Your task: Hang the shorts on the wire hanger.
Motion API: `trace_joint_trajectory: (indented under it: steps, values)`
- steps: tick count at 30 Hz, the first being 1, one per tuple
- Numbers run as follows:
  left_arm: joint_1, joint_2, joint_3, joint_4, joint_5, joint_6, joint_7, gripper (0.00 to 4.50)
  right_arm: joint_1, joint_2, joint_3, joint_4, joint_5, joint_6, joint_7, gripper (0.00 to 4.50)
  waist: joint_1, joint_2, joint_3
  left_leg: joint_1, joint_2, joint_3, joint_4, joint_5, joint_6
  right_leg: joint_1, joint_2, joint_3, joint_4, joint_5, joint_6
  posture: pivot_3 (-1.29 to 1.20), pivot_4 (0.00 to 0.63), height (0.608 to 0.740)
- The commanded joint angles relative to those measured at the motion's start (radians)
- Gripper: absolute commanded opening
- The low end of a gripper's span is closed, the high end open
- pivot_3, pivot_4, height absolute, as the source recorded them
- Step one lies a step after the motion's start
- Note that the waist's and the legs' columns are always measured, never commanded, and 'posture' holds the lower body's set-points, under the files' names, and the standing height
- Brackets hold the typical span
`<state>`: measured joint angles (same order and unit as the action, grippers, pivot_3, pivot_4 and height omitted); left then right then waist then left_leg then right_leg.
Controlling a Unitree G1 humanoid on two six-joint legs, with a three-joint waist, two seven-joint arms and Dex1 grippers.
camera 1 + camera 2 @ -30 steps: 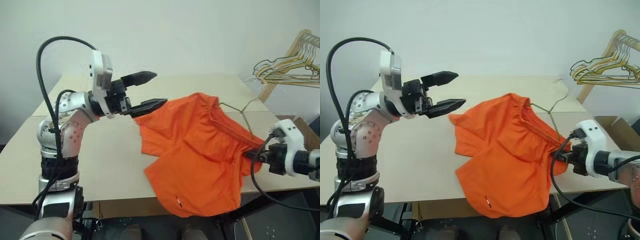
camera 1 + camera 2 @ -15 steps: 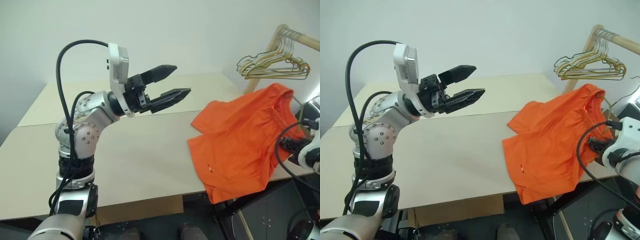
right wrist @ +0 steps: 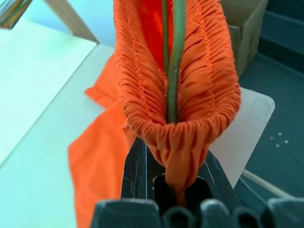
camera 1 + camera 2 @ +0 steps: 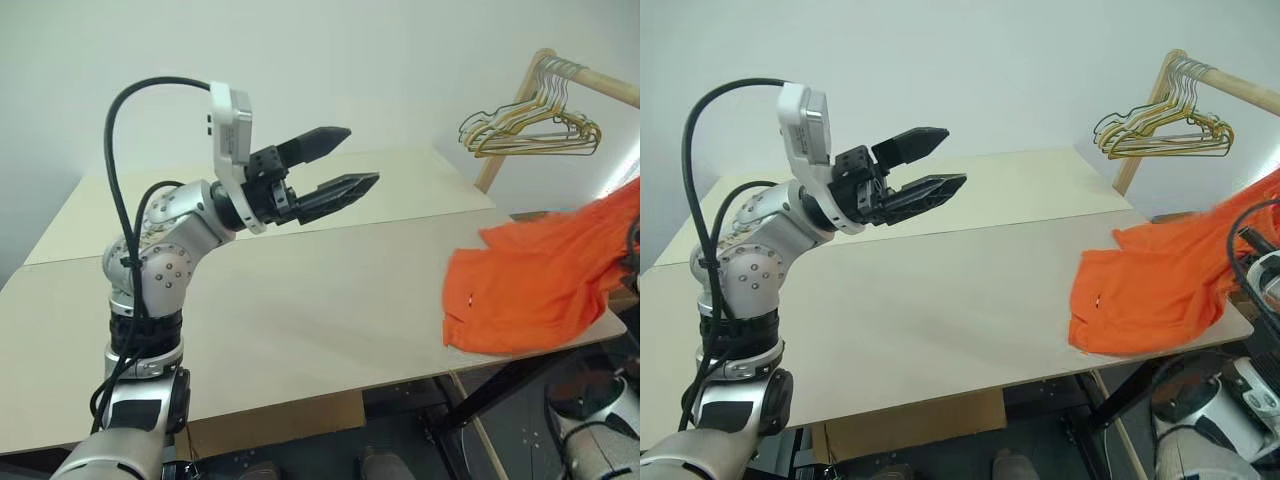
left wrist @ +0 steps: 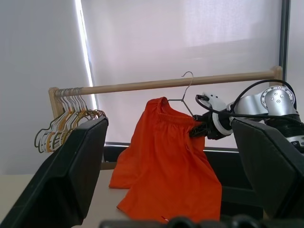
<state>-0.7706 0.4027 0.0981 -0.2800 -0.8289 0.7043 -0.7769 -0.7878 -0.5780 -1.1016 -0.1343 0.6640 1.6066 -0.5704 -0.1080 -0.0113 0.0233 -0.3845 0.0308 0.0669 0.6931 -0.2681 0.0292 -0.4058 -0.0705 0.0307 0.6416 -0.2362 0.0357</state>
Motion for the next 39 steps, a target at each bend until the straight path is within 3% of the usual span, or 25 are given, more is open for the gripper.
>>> trace_joint_trajectory:
  steps: [1, 14, 23, 36, 37, 39]
  values:
    - [-0.007, 0.008, 0.006, -0.028, -0.015, -0.006, 0.004, 4.48, -0.094, 0.005, -0.086, -0.006, -0.056, 0.008, -0.062, 0.00, -0.001, 0.001, 0.000, 0.000, 0.000, 0.000, 0.000, 0.000, 0.000, 0.000, 0.000, 0.000, 0.000, 0.000, 0.000, -0.14, 0.000, 0.740]
    - [-0.002, 0.007, -0.002, -0.029, -0.008, -0.015, 0.000, 4.48, -0.241, -0.045, -0.230, 0.121, -0.322, 0.008, -0.042, 0.00, -0.014, 0.002, 0.000, 0.000, 0.000, 0.000, -0.001, 0.000, 0.001, 0.000, 0.000, 0.000, -0.001, 0.000, 0.000, -0.14, 0.000, 0.740]
    - [0.005, 0.015, -0.005, -0.038, -0.005, -0.018, -0.004, 4.48, -0.167, -0.056, -0.149, 0.140, -0.460, -0.031, 0.064, 0.00, -0.015, 0.002, 0.000, 0.000, 0.000, 0.000, -0.001, 0.000, 0.001, 0.001, 0.000, 0.000, -0.002, 0.000, 0.000, -0.13, 0.000, 0.740]
    - [-0.001, 0.026, -0.008, -0.034, -0.006, -0.015, -0.014, 4.50, -0.106, -0.044, -0.050, 0.100, -0.576, -0.146, 0.142, 4.26, -0.017, 0.004, 0.001, 0.001, 0.000, 0.001, -0.002, -0.001, 0.001, 0.001, 0.000, 0.002, -0.003, -0.001, 0.001, -0.13, 0.000, 0.740]
    - [-0.001, 0.027, -0.008, -0.034, -0.007, -0.016, -0.014, 4.50, -0.103, -0.041, -0.045, 0.095, -0.583, -0.154, 0.146, 4.48, -0.017, 0.005, 0.001, 0.001, 0.000, 0.001, -0.002, -0.001, 0.001, 0.001, 0.000, 0.002, -0.003, -0.001, 0.001, -0.13, 0.000, 0.740]
    - [-0.001, 0.028, -0.009, -0.034, -0.007, -0.016, -0.015, 4.50, -0.076, -0.040, -0.001, 0.072, -0.596, -0.186, 0.159, 4.48, -0.017, 0.005, 0.001, 0.002, 0.000, 0.001, -0.002, -0.001, 0.001, 0.001, 0.000, 0.002, -0.003, -0.001, 0.001, -0.13, 0.000, 0.740]
